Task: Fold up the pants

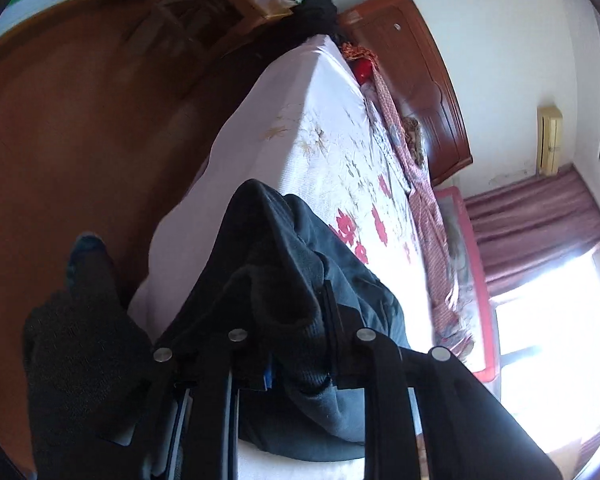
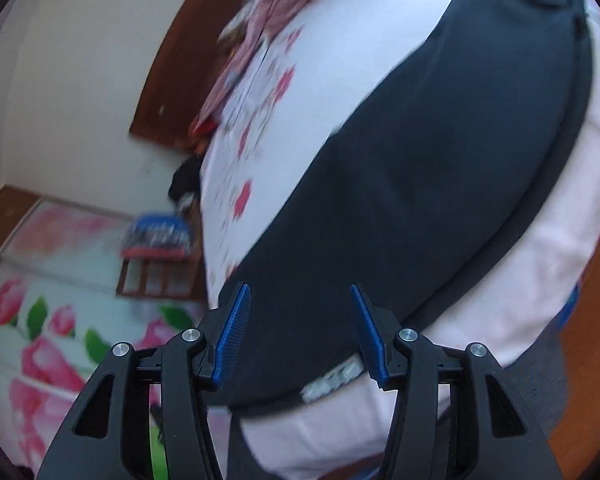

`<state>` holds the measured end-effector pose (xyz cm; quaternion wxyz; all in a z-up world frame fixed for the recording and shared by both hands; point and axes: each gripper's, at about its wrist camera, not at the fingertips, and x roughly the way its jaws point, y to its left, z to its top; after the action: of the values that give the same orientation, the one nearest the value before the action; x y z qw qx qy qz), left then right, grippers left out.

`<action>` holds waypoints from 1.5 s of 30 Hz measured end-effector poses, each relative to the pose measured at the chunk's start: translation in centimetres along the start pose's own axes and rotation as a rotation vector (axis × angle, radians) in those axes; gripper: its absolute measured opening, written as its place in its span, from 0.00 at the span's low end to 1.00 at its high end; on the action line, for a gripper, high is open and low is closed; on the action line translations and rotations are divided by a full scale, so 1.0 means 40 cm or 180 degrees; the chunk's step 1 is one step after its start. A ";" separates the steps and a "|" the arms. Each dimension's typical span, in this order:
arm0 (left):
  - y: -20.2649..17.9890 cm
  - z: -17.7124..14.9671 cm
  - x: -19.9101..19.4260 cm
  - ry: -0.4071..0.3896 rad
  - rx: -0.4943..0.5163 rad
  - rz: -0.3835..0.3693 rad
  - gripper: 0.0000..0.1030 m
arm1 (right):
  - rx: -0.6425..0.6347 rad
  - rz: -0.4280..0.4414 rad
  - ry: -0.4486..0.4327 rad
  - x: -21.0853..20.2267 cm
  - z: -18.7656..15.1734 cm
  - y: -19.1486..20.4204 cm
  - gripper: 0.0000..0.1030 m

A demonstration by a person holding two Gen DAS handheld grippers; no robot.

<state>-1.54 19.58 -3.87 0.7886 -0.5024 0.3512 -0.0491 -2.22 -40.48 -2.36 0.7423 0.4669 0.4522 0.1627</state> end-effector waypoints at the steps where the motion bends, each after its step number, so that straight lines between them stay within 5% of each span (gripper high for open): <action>1: 0.016 -0.003 -0.020 -0.0007 -0.0051 -0.0046 0.16 | 0.0000 0.0060 0.0180 0.047 -0.037 0.011 0.50; 6: 0.028 0.021 -0.008 0.0002 -0.0030 -0.0096 0.16 | 0.0232 0.0088 0.0468 0.180 -0.118 -0.011 0.50; 11: 0.038 0.030 0.002 0.0025 -0.0020 -0.0137 0.17 | 0.0396 0.0232 0.0287 0.194 -0.127 -0.023 0.50; 16: 0.055 0.031 0.000 0.0043 -0.0061 -0.0139 0.17 | 0.0611 -0.0053 0.0372 0.205 -0.127 -0.038 0.50; 22: 0.051 0.034 0.007 0.0052 -0.0077 -0.0160 0.17 | 0.0614 -0.0023 0.0244 0.233 -0.102 -0.037 0.50; 25: 0.054 0.033 0.005 0.0060 -0.0071 -0.0150 0.17 | 0.0625 0.0021 0.0166 0.247 -0.105 -0.030 0.12; 26: 0.053 0.033 0.006 0.0065 -0.0076 -0.0153 0.17 | 0.0545 0.0059 0.0135 0.242 -0.106 -0.014 0.08; 32: 0.040 0.051 -0.013 -0.0046 0.0097 -0.0259 0.18 | 0.0199 0.0196 0.0179 0.219 -0.133 0.076 0.08; 38: 0.094 0.039 -0.009 -0.0043 0.0091 -0.0062 0.19 | 0.0498 -0.0071 0.0376 0.277 -0.178 -0.038 0.08; 45: 0.108 0.035 -0.008 -0.0060 0.0254 0.0163 0.25 | 0.0426 -0.0244 0.0510 0.293 -0.199 -0.022 0.03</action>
<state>-2.13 22.92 -6.93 0.8123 -0.4619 0.3542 -0.0382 -2.63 -28.83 -10.42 0.6766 0.4833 0.5375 0.1405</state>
